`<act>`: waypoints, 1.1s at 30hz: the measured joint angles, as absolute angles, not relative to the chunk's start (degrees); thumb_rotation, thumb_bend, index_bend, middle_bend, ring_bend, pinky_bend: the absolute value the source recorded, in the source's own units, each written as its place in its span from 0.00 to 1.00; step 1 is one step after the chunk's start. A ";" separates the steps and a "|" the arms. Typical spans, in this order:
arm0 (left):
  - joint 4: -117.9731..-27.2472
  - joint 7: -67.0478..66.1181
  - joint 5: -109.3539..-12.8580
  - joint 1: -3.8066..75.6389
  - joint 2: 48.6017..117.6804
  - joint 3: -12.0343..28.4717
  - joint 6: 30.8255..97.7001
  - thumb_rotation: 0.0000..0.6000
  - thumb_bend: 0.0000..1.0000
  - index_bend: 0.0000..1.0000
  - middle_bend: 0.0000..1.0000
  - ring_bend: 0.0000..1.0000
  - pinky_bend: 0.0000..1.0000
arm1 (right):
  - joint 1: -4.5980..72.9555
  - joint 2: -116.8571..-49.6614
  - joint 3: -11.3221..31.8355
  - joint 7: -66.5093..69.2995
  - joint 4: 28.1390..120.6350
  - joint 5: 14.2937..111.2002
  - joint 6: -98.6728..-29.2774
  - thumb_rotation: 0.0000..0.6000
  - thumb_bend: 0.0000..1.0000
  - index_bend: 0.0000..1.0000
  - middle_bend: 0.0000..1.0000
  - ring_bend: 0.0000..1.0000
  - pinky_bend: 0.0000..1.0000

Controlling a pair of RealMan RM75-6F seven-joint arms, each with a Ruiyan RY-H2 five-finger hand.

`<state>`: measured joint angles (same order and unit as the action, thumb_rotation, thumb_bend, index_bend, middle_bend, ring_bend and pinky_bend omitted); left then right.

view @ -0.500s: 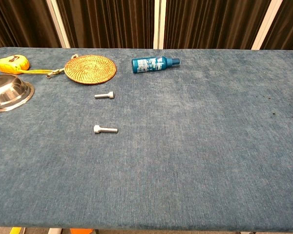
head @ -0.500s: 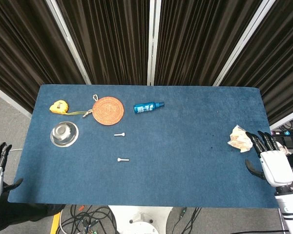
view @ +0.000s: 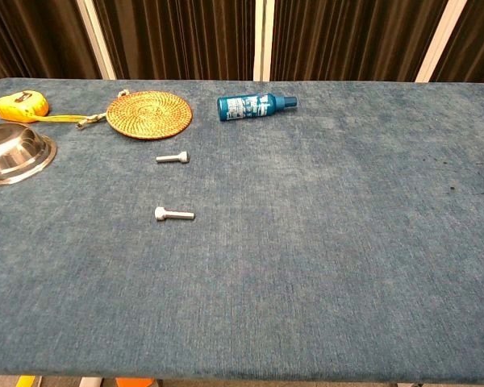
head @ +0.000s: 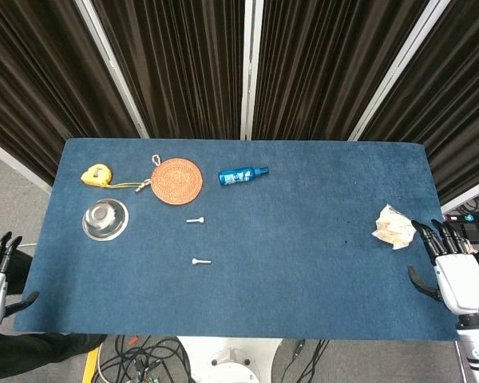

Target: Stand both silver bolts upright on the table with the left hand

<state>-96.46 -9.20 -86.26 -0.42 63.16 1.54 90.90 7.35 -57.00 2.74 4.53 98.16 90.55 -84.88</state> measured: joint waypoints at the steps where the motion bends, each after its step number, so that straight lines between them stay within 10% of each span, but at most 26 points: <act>1: -96.64 -9.41 -86.46 -0.23 63.04 1.57 90.74 1.00 0.03 0.06 0.00 0.00 0.00 | 7.26 -57.03 2.71 4.66 98.03 90.63 -85.03 1.00 0.30 0.02 0.14 0.00 0.00; 20: -101.24 -13.25 -85.80 19.72 63.24 8.72 67.81 1.00 0.14 0.25 0.15 0.01 0.00 | 7.60 -56.64 3.02 4.51 97.88 91.16 -84.73 1.00 0.30 0.02 0.14 0.00 0.00; 33: -86.71 -19.00 -65.22 37.86 81.12 15.58 51.56 1.00 0.19 0.40 0.19 0.05 0.00 | 6.88 -56.24 3.37 3.48 98.60 89.98 -85.45 1.00 0.30 0.02 0.14 0.00 0.00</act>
